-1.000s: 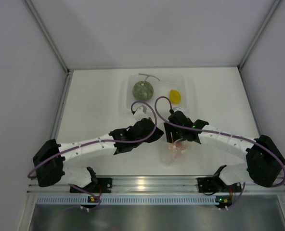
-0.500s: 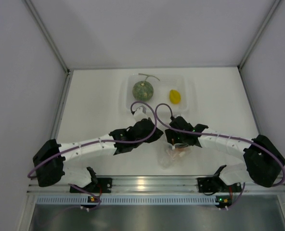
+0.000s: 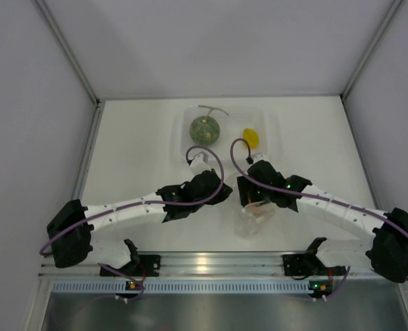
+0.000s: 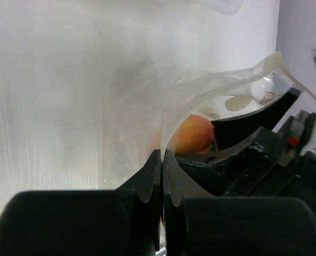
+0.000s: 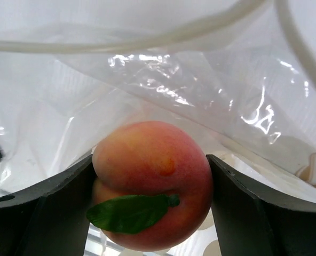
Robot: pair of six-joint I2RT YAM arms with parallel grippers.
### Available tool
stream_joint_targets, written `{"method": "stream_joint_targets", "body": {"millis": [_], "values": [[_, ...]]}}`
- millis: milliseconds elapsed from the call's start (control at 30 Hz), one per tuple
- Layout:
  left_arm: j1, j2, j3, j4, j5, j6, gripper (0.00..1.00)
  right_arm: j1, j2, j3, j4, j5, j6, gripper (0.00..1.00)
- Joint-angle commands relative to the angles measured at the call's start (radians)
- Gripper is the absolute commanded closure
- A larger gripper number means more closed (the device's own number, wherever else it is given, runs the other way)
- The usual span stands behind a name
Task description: Open the zip-top bag and remove the fake food
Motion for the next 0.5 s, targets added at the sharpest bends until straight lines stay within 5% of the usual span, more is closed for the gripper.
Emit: {"method": "stream_joint_targets", "body": {"millis": [0, 467], "values": [[-0.008, -0.029, -0.004, 0.047, -0.002, -0.008, 1.00, 0.017, -0.051, 0.093, -0.048, 0.017, 0.011, 0.32], [-0.032, -0.073, 0.009, 0.062, -0.004, 0.013, 1.00, 0.117, 0.040, 0.322, -0.082, 0.154, 0.065, 0.43]]}}
